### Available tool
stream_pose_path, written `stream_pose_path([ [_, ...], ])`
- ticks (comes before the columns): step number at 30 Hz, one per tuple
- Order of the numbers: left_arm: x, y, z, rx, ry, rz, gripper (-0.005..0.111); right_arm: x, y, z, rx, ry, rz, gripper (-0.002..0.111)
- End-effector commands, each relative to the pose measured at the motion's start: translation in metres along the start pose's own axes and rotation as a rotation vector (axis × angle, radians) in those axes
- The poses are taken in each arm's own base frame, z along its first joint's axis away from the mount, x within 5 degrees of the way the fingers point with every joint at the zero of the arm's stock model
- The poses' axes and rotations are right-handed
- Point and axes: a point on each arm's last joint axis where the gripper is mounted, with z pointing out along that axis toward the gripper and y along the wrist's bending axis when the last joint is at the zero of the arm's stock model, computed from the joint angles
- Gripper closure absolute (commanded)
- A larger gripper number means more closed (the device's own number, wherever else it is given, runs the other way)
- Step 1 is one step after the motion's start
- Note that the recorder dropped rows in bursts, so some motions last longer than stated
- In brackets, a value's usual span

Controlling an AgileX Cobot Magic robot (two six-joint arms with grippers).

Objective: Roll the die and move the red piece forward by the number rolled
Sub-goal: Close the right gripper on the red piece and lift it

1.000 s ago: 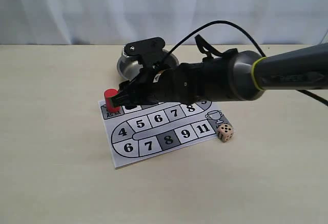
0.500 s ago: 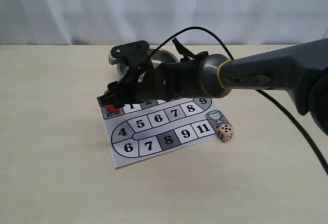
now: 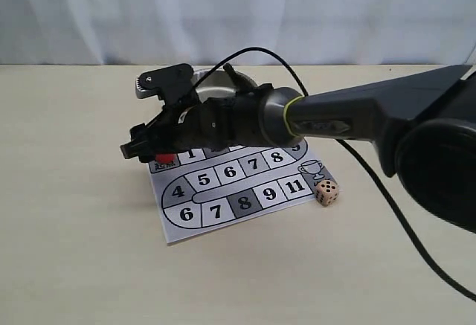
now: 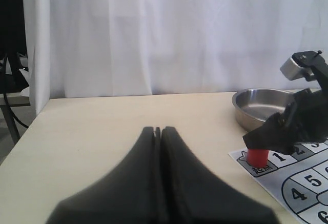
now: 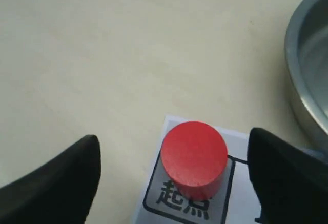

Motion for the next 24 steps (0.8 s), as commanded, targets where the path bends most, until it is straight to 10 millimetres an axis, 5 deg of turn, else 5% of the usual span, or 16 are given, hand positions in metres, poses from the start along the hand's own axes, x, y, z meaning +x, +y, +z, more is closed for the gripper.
stream_pose_path([
  [1, 0.000, 0.000, 0.000, 0.001, -0.008, -0.007, 0.107, 0.000, -0.001, 0.005, 0.006, -0.022, -0.008, 0.034],
  [18, 0.000, 0.000, 0.000, 0.001, -0.008, -0.007, 0.107, 0.012, -0.008, 0.022, 0.037, -0.079, -0.002, 0.042],
  [22, 0.000, 0.000, 0.000, 0.001, -0.008, -0.007, 0.107, 0.010, -0.008, 0.022, 0.040, -0.094, -0.002, 0.053],
  [24, 0.000, 0.000, 0.000, 0.001, -0.008, -0.007, 0.107, 0.010, -0.008, 0.022, 0.040, -0.094, -0.002, 0.069],
])
